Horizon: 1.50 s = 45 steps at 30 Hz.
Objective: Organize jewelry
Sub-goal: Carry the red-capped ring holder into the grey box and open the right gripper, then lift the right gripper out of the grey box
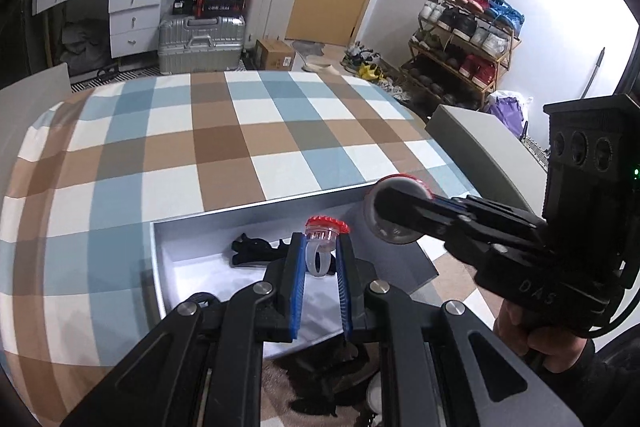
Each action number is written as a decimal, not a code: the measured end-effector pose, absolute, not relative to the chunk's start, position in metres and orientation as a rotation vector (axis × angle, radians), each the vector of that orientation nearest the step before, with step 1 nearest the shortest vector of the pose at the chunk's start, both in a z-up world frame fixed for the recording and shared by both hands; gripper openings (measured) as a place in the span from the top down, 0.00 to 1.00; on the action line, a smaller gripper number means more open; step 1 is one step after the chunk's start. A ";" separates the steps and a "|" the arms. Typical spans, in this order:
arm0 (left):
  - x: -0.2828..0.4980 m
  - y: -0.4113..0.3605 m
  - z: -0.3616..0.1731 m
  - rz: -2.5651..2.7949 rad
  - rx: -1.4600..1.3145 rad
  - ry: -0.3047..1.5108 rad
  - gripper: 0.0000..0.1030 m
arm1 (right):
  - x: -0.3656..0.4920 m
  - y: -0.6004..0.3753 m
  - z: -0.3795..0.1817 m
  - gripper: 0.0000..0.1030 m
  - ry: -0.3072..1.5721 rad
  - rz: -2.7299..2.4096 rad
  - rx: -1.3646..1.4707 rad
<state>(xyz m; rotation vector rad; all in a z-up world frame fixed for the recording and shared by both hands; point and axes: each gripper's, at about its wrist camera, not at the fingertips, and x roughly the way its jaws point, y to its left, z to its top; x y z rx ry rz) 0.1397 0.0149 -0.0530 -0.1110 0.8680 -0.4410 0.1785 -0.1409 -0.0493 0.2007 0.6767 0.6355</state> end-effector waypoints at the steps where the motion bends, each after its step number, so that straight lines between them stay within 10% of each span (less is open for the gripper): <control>1: 0.141 0.014 -0.054 -0.442 -0.113 0.874 0.91 | 0.181 -0.141 -0.052 0.94 0.685 0.629 0.202; 22: 0.152 0.009 -0.068 -0.434 -0.094 0.913 0.89 | 0.194 -0.145 -0.071 0.90 0.739 0.587 0.223; 25: 0.150 0.008 -0.066 -0.430 -0.078 0.912 0.75 | 0.189 -0.149 -0.066 0.87 0.717 0.582 0.232; 28: 0.145 0.009 -0.064 -0.416 -0.074 0.894 0.60 | 0.182 -0.156 -0.061 0.74 0.687 0.566 0.248; 34: 0.134 0.015 -0.056 -0.378 -0.070 0.865 0.59 | 0.168 -0.166 -0.052 0.41 0.670 0.526 0.261; 45: 0.112 0.013 -0.035 -0.340 -0.041 0.792 0.48 | 0.137 -0.172 -0.032 0.26 0.626 0.507 0.257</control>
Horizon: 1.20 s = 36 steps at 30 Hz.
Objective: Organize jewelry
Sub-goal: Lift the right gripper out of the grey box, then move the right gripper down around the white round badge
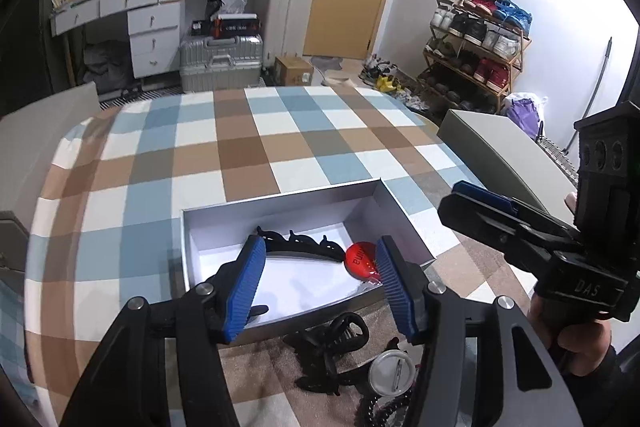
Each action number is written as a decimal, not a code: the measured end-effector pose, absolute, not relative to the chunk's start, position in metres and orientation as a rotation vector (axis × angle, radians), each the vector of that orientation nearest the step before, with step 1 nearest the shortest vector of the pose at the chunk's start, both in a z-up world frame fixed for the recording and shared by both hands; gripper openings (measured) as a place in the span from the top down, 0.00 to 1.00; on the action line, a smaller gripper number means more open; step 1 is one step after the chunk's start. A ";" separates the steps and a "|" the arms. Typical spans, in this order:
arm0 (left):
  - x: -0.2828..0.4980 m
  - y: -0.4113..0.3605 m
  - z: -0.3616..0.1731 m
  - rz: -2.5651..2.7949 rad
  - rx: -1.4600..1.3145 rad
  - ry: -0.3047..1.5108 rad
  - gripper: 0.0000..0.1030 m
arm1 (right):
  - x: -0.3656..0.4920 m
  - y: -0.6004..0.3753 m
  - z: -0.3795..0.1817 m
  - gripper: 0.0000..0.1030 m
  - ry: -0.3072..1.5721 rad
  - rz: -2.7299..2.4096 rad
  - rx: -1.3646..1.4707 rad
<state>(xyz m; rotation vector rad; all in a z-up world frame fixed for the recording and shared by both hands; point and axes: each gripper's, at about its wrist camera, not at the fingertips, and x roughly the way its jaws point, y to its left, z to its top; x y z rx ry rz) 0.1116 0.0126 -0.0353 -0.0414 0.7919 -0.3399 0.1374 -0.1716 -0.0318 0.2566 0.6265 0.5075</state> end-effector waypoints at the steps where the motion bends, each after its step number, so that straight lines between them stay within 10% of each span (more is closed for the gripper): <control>1: 0.110 0.013 -0.034 -0.332 -0.039 0.786 0.42 | 0.135 -0.172 -0.030 0.26 0.623 0.507 0.257; 36: 0.039 0.032 -0.034 -0.112 -0.065 0.633 0.02 | 0.050 -0.153 -0.031 0.10 0.626 0.558 0.189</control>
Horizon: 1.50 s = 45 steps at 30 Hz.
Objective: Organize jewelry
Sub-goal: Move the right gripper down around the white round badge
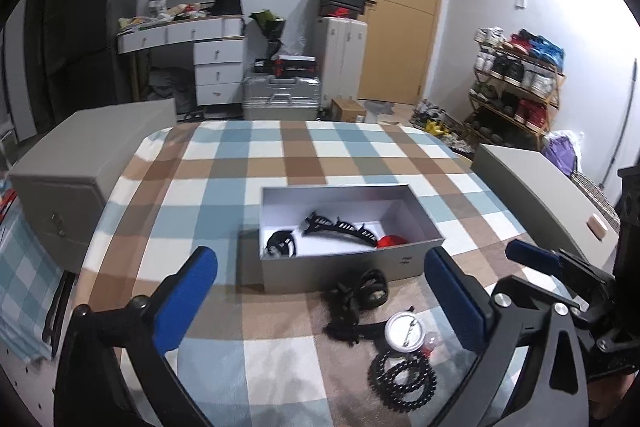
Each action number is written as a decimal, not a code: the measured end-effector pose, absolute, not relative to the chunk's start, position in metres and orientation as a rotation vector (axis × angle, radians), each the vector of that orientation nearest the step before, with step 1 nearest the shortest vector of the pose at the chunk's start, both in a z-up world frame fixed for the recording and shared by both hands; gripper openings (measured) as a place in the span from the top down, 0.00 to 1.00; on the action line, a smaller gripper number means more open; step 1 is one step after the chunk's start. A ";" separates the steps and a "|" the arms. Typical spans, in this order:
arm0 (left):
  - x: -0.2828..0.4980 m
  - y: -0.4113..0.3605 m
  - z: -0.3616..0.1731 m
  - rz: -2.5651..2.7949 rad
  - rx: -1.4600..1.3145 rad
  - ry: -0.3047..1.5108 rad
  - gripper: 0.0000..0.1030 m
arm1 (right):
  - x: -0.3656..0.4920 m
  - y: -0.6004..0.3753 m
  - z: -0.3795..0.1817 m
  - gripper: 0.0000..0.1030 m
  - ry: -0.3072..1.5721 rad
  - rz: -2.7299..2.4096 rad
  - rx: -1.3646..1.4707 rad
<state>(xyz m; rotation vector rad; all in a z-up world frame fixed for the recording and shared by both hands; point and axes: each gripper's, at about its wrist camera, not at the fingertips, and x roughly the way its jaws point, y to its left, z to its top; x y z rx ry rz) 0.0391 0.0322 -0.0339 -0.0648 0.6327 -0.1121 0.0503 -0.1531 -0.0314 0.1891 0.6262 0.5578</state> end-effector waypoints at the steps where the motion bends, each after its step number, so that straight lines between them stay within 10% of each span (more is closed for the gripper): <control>1: 0.037 0.033 -0.038 -0.107 -0.067 0.639 0.02 | 0.049 -0.152 -0.036 0.10 0.639 0.561 0.190; 22: 0.009 0.065 -0.089 -0.008 -0.146 0.794 0.02 | 0.064 -0.117 -0.104 0.18 0.861 0.548 0.100; 45: 0.006 0.068 -0.098 -0.039 -0.139 0.830 0.02 | 0.072 -0.105 -0.110 0.77 0.891 0.463 0.013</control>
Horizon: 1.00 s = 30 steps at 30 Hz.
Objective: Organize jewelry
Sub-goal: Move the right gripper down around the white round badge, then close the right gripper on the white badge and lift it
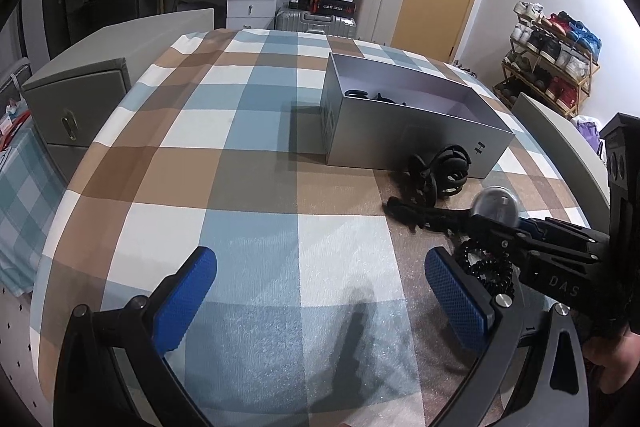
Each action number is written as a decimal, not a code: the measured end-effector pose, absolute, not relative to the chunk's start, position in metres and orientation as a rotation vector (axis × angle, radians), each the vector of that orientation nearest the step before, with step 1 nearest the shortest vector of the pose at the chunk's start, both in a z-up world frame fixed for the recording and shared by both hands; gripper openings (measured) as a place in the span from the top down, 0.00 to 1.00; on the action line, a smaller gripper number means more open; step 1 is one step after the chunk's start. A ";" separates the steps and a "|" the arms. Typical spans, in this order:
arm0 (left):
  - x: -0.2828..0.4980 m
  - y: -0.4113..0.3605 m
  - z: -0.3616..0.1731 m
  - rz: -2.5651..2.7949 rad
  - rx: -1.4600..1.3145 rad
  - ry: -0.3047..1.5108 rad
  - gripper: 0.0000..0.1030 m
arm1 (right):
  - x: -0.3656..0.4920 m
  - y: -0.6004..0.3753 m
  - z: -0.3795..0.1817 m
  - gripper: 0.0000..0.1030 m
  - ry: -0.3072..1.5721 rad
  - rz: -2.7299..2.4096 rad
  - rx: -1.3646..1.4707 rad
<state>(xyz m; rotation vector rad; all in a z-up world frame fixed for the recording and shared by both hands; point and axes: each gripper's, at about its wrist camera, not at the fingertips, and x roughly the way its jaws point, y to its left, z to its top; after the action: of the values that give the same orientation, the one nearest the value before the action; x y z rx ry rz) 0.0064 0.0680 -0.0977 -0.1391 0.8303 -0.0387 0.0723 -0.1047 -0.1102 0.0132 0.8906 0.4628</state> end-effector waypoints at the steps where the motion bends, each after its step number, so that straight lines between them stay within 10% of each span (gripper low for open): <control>1: 0.006 0.068 -0.098 -0.038 -0.138 0.831 0.02 | 0.072 -0.105 -0.110 0.78 0.887 0.465 0.014; 30: 0.008 0.048 -0.094 -0.056 -0.062 0.853 0.02 | 0.049 -0.126 -0.089 0.94 0.791 0.587 0.113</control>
<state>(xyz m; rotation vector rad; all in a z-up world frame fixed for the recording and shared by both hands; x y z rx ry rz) 0.0085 0.0483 -0.0940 -0.0619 0.8528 -0.0559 0.0493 -0.1261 -0.0892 0.1131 0.7910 0.5867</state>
